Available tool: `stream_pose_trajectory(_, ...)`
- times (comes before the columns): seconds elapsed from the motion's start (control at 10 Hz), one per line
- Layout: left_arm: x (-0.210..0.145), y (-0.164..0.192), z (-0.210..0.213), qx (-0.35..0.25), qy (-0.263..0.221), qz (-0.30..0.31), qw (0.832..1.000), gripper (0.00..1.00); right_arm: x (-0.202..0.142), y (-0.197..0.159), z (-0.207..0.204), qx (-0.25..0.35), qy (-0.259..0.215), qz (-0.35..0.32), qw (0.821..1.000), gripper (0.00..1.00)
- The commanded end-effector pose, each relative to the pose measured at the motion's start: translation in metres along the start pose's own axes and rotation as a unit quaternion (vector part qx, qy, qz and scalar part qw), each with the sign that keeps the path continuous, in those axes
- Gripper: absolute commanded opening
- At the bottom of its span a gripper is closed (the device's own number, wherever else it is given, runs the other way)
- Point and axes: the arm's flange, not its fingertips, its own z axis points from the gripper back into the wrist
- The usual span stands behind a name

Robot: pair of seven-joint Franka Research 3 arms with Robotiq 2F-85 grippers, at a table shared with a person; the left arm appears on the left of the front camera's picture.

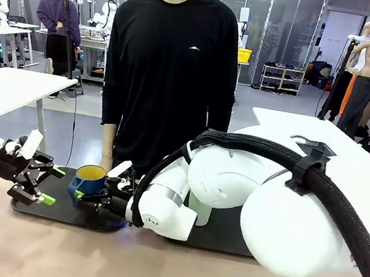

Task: Sort and store the cups by type.
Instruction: Pick up the Handle plastic cup and place it into the empty Flat Tray.

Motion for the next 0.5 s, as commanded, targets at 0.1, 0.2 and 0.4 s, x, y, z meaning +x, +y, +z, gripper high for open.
stream_pose_trajectory(0.1,0.0,0.0,0.001,-0.002,-0.008,-0.001,1.0,1.0,-0.013,0.018,-0.001,-0.032,0.014,0.016,0.999,0.72)
stream_pose_trajectory(0.2,0.0,0.0,0.001,-0.002,-0.008,-0.001,1.0,1.0,-0.016,0.016,-0.001,-0.036,0.018,0.014,0.999,0.72)
stream_pose_trajectory(0.4,0.0,0.0,0.001,-0.002,-0.008,-0.001,1.0,1.0,-0.021,0.015,-0.001,-0.043,0.028,0.014,0.999,0.72)
